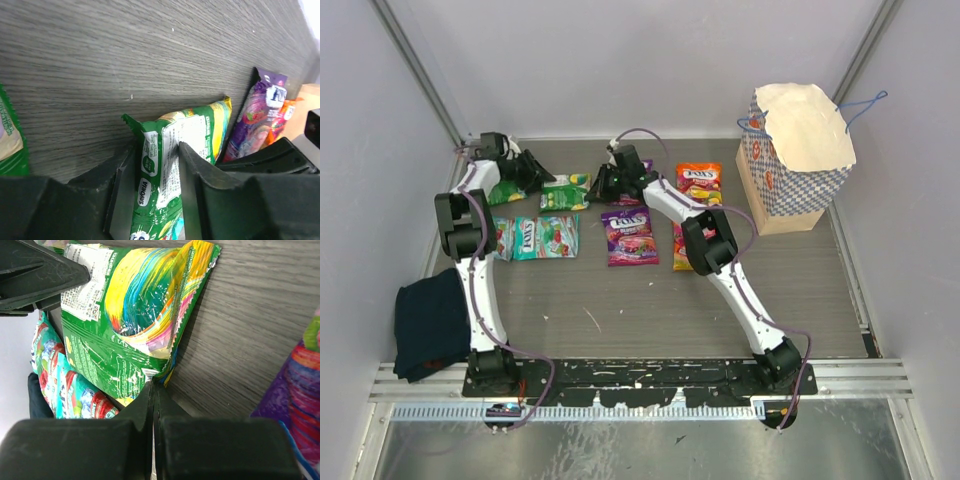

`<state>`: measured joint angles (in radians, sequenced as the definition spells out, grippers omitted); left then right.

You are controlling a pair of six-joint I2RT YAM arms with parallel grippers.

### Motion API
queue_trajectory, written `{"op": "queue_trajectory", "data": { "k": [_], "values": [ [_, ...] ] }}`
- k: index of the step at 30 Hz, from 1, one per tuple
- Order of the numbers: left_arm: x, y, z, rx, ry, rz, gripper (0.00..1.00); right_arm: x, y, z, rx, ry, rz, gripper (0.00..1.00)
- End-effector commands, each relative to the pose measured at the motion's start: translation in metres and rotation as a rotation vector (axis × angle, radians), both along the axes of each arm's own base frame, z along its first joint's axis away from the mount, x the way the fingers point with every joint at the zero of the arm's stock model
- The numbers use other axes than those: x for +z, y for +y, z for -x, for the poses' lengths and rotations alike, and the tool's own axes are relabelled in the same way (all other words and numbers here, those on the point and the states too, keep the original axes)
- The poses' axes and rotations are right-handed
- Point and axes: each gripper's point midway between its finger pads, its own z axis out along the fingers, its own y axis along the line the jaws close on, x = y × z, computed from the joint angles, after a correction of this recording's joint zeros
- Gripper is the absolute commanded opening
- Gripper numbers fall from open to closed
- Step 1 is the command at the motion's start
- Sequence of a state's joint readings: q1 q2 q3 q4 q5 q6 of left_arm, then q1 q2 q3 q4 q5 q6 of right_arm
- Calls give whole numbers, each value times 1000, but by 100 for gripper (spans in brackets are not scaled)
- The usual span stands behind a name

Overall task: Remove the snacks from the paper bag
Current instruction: Adjust the snack at the center of the board.

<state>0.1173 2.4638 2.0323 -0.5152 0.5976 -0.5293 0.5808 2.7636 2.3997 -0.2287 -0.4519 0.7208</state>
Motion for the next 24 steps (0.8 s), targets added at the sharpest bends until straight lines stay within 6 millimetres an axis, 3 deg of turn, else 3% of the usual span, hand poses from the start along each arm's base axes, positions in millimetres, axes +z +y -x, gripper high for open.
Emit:
{"op": "queue_trajectory", "data": {
  "k": [1, 4, 7, 8, 9, 10, 12, 15, 21, 24],
  "values": [
    [11, -29, 15, -35, 41, 175, 35, -2, -1, 2, -5, -36, 77, 1],
    [18, -33, 15, -44, 19, 204, 24, 1, 0, 2, -2, -44, 73, 1],
    [27, -32, 15, -47, -4, 199, 3, 2, 0, 2, 1, -48, 75, 1],
    [29, -31, 15, -49, -12, 197, 0, 3, 0, 2, 3, -52, 77, 1],
    [33, -30, 16, -53, -23, 191, 0, 6, -1, 2, 7, -60, 78, 1],
    [40, -28, 15, -55, -40, 182, 0, 9, -1, 2, 11, -72, 78, 8],
    [48, -23, 16, -70, -76, 167, 0, 17, -6, -1, 4, -102, 79, 35],
    [62, -18, 18, -112, -146, 165, 0, 33, -16, -7, -30, -145, 55, 60],
    [90, -23, 23, -199, -300, 216, 0, 73, -25, -18, -28, -207, -98, 68],
    [112, -26, 22, -215, -417, 236, 0, 79, -25, -22, -16, -206, -111, 68]
  ]
}}
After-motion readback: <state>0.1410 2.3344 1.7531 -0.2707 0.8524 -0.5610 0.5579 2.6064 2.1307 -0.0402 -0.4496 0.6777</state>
